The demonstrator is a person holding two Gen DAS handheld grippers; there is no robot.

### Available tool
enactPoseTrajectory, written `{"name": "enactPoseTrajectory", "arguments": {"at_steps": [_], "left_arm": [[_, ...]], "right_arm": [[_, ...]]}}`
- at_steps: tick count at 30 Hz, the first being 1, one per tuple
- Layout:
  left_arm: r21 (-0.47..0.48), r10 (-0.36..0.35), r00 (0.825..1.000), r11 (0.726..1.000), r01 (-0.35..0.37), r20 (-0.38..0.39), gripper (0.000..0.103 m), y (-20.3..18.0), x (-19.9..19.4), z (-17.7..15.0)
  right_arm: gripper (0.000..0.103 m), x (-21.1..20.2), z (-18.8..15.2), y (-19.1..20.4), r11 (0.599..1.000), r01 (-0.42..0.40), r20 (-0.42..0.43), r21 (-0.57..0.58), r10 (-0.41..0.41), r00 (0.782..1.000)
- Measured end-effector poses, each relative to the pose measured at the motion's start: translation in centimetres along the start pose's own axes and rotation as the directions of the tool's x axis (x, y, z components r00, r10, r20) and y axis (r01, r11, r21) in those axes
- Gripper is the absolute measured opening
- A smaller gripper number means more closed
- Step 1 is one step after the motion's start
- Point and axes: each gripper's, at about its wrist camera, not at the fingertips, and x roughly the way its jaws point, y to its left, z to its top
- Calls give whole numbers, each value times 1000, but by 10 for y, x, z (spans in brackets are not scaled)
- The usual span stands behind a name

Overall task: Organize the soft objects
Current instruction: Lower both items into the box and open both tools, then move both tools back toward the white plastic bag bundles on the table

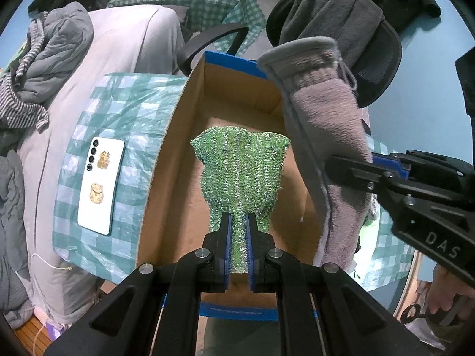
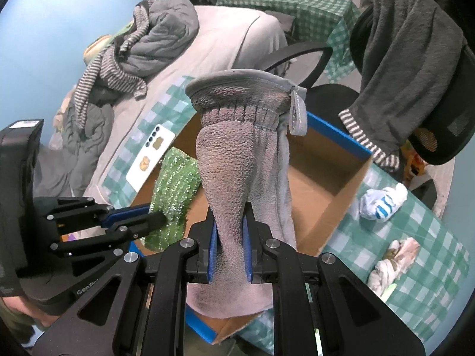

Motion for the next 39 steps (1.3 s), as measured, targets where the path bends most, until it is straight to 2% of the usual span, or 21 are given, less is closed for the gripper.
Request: {"name": "enactPoseTrajectory", "arguments": {"at_steps": [7,9,10,13,15,18,30,31,33,39], "left_arm": [[1,5,999,1000,-5,-32,8,6,13,1],[-1,14,999,1000,-14,-38,9,8,15,0],[-4,18,999,1000,-18,-43,9,9,16,0],[-20,24,999,999,-25,-48,25,13,17,-2],[-27,30,999,999,-31,-42,44,16,16,-3],[-26,39,999,999,-40,-38,51,17,14,-5],[0,50,998,999,-50,-37,54,0,3,-9],[5,49,998,999,-49,-33,55,-3,2,-8],[16,48,999,999,-48,-22,65,-8,-1,-7],[65,31,999,997,-31,-7,65,-30,-6,-3]], "right_arm": [[14,16,3,4,1000,7,-27,8,-7,1000],[22,18,3,4,1000,8,-29,14,-7,1000],[22,18,4,5,1000,13,-30,16,-13,999],[37,16,4,6,999,30,-30,19,-29,999],[50,14,3,6,999,42,-24,20,-42,999],[53,12,1,5,998,48,-16,28,-48,999],[60,-9,-11,-8,994,84,6,70,-85,996],[61,-12,-12,-12,993,88,8,80,-89,996],[61,-16,-14,-15,992,92,13,92,-93,996],[62,-34,-20,-30,986,109,31,125,-113,993]]}}
